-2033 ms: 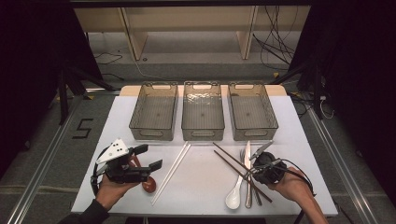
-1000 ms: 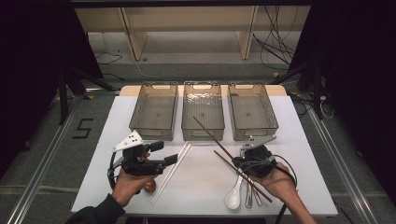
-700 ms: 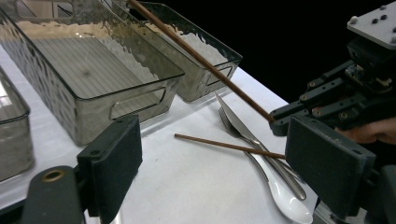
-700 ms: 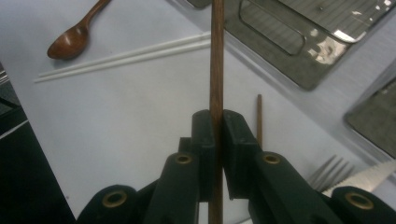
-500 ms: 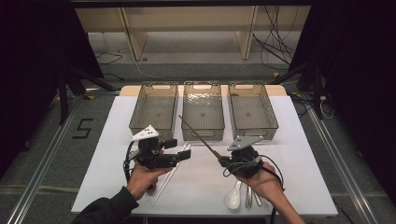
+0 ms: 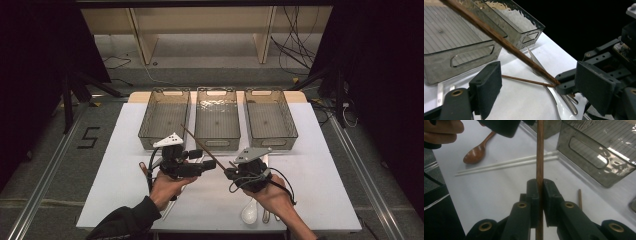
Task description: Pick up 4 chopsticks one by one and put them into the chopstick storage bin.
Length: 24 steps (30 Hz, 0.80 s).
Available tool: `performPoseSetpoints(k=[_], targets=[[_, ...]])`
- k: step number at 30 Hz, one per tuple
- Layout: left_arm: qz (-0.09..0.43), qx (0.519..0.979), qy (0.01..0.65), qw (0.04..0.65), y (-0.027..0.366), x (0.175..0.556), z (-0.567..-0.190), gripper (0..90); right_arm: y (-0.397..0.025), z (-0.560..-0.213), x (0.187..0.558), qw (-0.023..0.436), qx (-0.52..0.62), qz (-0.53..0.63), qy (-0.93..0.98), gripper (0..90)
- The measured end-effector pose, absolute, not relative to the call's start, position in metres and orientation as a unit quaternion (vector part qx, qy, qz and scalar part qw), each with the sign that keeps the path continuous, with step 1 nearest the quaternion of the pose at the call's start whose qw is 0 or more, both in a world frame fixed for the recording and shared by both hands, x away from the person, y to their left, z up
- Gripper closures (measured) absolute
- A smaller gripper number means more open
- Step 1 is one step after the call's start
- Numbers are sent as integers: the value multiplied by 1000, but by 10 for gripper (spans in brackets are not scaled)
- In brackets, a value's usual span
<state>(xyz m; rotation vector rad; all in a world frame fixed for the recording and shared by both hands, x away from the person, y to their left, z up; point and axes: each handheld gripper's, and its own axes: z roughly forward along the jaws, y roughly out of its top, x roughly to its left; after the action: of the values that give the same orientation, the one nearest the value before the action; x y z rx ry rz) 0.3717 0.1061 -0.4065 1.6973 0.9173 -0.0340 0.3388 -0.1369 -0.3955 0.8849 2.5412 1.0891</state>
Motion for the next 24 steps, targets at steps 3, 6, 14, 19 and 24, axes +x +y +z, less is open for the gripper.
performPoseSetpoints(k=[3, 6, 14, 19, 24], targets=[[-21, 718, 397, 572, 108, 373, -408, 249, -134, -396, 338, 119, 301, 373, 870, 846], [-28, 712, 404, 573, 110, 375, -409, 293, -132, -396, 338, 119, 300, 376, 869, 846], [-57, 704, 404, 582, 111, 376, -412, 440, -127, -396, 335, 113, 288, 387, 869, 846], [-69, 698, 407, 585, 112, 378, -413, 539, -126, -397, 334, 110, 284, 391, 869, 846], [-75, 698, 405, 586, 113, 378, -414, 624, -125, -398, 334, 109, 284, 391, 868, 846]])
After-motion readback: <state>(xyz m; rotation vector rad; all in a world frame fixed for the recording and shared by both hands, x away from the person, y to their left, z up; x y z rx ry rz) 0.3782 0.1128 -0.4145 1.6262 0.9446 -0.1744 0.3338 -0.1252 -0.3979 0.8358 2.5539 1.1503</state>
